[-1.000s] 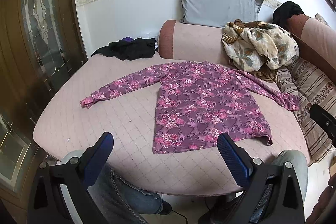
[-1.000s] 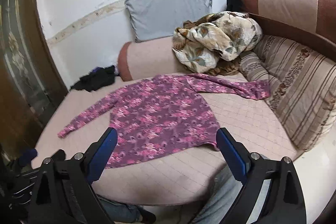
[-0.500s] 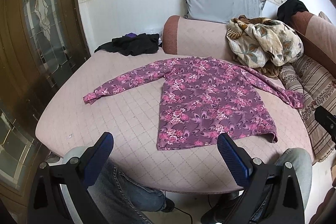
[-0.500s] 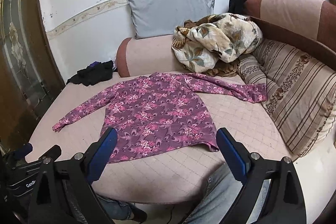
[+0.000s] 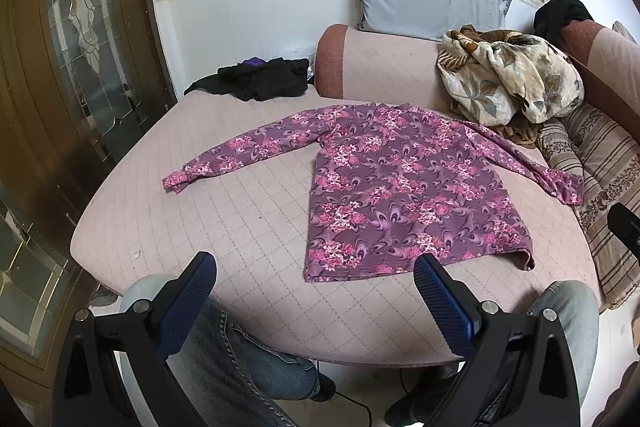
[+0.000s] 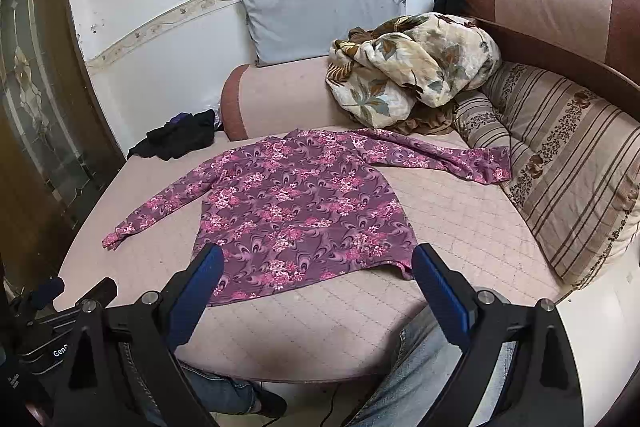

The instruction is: Fold small clothes

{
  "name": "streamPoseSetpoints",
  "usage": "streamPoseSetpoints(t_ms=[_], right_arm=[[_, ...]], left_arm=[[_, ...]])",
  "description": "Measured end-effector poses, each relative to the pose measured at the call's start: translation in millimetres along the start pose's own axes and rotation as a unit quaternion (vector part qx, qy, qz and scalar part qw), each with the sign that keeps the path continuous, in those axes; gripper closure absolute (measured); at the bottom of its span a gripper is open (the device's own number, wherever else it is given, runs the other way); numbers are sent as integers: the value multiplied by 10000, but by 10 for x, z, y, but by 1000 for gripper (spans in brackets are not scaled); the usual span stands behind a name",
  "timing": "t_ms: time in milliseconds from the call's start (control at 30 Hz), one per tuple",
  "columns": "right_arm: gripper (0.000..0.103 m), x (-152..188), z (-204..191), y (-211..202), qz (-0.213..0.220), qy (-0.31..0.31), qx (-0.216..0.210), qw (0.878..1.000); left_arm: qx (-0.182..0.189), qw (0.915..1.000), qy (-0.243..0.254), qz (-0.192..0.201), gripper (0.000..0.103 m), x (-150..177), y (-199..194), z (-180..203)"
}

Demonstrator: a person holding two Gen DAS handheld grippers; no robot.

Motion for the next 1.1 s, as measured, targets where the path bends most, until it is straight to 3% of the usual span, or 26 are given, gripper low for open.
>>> streamPoseSetpoints(t_ms=[767, 967, 1100], right_arm=[[8, 17, -13, 22, -18, -16, -14, 10000], [12, 92, 216, 428, -361, 152, 22, 9992], [27, 185, 476, 847, -710, 366, 181, 9966]], left_arm=[[-7, 10000, 78, -57, 2, 50, 64, 22], [321, 9976, -62, -604, 2, 176, 479, 19], [403, 9933, -298, -1037, 3, 268, 878, -59]])
Point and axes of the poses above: each gripper's, at about its wrist camera, not at the fingertips, and y roughly the way its jaws point, z to its right, x to its underside, the point moved 4 cm from there along y, roughly the way its jaws point, and after that the axes turned 11 degrees about z, right-handed, at the moved point
